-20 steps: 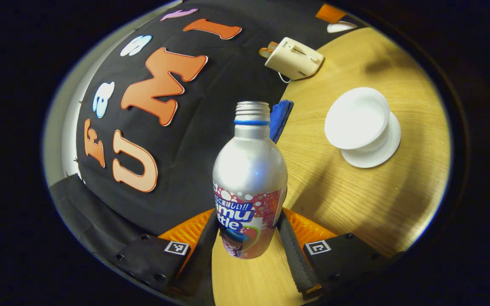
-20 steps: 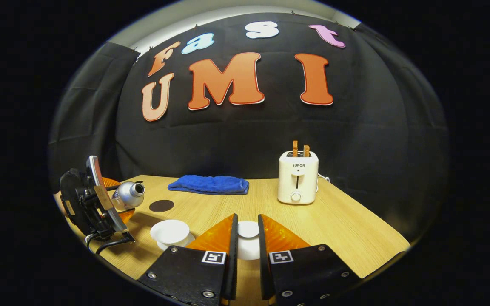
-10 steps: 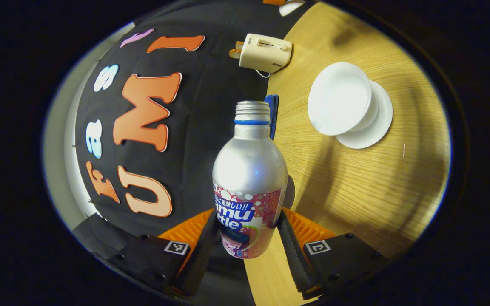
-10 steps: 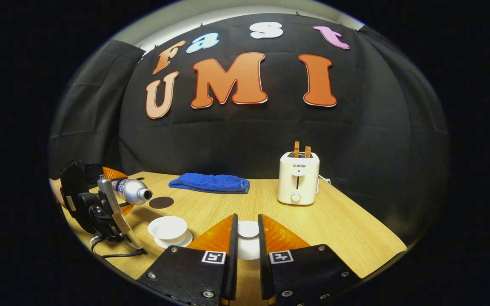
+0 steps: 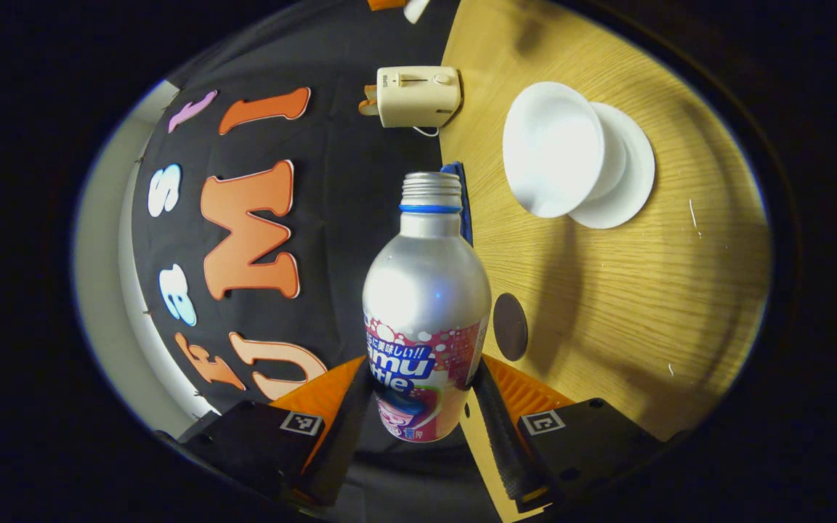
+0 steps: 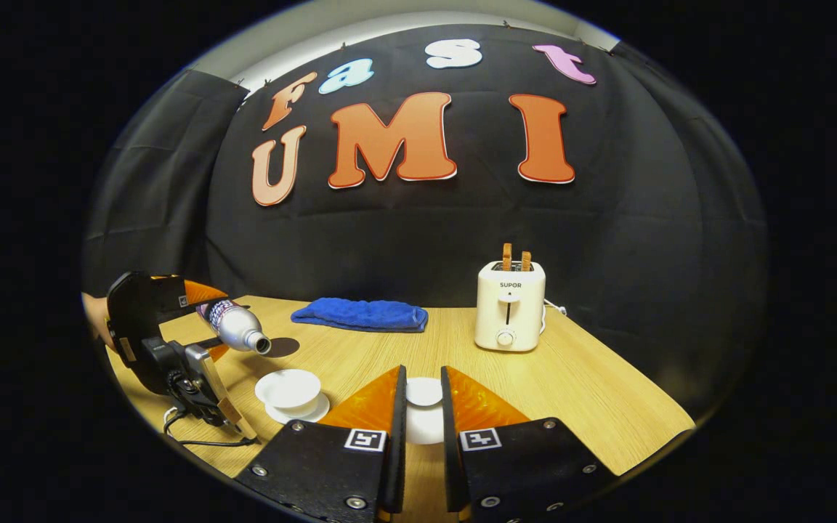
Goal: Open the teacup lid with one hand, grasp the water bottle and pour water into the teacup with the other hand; after pouring, place the water bottle on the coaster and then close the teacup lid.
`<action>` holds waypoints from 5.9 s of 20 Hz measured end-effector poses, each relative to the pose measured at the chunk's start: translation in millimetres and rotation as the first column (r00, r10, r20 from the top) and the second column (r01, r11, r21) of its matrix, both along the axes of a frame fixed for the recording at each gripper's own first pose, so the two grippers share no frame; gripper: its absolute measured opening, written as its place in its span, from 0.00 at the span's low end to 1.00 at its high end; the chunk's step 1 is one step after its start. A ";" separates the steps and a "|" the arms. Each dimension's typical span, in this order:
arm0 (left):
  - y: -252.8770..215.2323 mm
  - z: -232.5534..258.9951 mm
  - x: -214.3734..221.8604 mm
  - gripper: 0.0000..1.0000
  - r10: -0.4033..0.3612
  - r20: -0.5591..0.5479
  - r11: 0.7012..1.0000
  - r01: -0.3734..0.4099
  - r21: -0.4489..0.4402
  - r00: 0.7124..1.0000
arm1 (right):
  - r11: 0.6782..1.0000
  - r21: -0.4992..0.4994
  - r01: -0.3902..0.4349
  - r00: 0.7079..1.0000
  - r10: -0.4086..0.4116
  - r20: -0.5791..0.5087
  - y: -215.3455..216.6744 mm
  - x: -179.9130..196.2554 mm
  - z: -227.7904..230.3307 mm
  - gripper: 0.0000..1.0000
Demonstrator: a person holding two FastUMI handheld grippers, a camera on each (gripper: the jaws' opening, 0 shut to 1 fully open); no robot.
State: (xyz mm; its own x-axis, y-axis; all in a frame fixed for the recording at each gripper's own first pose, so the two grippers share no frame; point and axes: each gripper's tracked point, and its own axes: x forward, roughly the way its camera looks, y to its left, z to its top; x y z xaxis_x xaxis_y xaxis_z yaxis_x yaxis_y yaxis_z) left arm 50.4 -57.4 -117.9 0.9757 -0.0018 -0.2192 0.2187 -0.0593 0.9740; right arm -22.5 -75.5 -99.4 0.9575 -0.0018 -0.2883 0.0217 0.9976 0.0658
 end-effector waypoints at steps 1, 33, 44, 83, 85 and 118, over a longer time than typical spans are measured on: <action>-0.8 2.2 -1.3 0.84 -0.007 0.008 1.000 0.007 0.019 1.000 | 1.000 -0.001 0.001 1.000 -0.001 0.000 -1.1 -0.4 -0.2 0.23; -31.2 56.9 -8.9 0.82 -0.214 0.314 0.919 0.082 0.385 0.925 | 0.997 -0.036 -0.069 0.997 0.069 0.015 17.2 2.0 12.0 0.23; -36.9 52.0 -4.8 0.82 -0.265 0.336 0.896 0.103 0.432 0.904 | 0.995 -0.058 -0.075 0.997 0.076 0.006 27.7 1.3 11.0 0.23; 35.8 6.7 71.3 0.83 0.269 -0.050 -0.067 -0.033 -0.997 0.962 | 0.986 -0.056 -0.155 0.987 0.157 0.034 104.1 35.0 27.8 0.23; 31.4 -6.4 76.9 0.83 0.244 -0.092 -0.108 -0.067 -0.992 0.965 | 0.985 -0.059 -0.163 0.986 0.165 0.029 106.8 37.6 24.1 0.23; 8.8 -115.7 72.9 0.99 0.065 -0.383 -0.107 -0.375 -0.921 0.921 | 0.957 -0.047 -0.287 0.955 0.282 -0.091 155.4 52.8 -36.3 0.23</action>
State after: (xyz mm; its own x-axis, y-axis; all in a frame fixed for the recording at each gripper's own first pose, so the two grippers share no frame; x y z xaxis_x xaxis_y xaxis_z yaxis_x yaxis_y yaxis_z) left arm 123.2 -48.6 -233.5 0.9218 -0.1540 -0.3558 0.1257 0.9869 -0.1014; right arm 30.3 79.9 -135.7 0.8938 0.2481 -0.3736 -0.2608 0.9652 0.0169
